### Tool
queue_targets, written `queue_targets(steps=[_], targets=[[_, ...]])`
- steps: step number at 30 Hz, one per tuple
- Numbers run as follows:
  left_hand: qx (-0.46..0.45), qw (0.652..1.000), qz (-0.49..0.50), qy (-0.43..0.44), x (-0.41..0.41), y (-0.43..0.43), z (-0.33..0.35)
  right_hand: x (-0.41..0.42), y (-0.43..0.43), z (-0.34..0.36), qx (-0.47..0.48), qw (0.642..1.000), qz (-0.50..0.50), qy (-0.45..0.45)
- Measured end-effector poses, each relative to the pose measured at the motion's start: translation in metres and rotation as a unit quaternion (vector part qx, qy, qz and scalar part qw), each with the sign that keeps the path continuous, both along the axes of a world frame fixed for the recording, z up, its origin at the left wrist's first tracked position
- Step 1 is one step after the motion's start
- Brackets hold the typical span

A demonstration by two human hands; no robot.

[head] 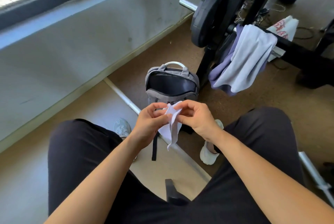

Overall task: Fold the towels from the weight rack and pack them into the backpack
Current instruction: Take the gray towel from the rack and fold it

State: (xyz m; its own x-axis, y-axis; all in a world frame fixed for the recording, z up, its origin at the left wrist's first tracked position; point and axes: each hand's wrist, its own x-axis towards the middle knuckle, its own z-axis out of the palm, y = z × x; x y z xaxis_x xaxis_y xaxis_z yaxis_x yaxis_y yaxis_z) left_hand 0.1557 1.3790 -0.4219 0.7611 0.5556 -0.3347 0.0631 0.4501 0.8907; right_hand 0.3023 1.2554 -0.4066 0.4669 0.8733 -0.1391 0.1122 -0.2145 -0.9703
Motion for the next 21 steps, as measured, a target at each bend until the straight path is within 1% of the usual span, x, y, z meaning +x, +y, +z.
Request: queue_targets(steps=[4, 7, 8, 14, 17, 21], targets=[[-0.011, 1.000, 0.004, -0.006, -0.001, 0.000, -0.001, 0.001, 0.001, -0.002, 0.040, 0.991, -0.025, -0.127], [-0.036, 0.999, 0.015, -0.011, -0.001, 0.002, 0.000, 0.000, 0.003, 0.000, 0.043, 0.970, -0.011, -0.237], [-0.042, 0.999, 0.013, -0.010, 0.000, 0.003, 0.001, 0.000, 0.003, 0.001, 0.042, 0.967, -0.001, -0.253], [-0.058, 0.998, 0.004, 0.011, -0.003, 0.009, 0.005, -0.003, -0.001, 0.010, 0.018, 0.983, 0.047, -0.179], [-0.053, 0.998, -0.012, 0.019, -0.005, 0.011, 0.006, -0.005, -0.001, 0.013, 0.020, 0.984, 0.056, -0.166], [-0.046, 0.999, -0.013, 0.016, -0.005, 0.010, 0.006, -0.005, 0.000, 0.010, 0.020, 0.983, 0.054, -0.174]])
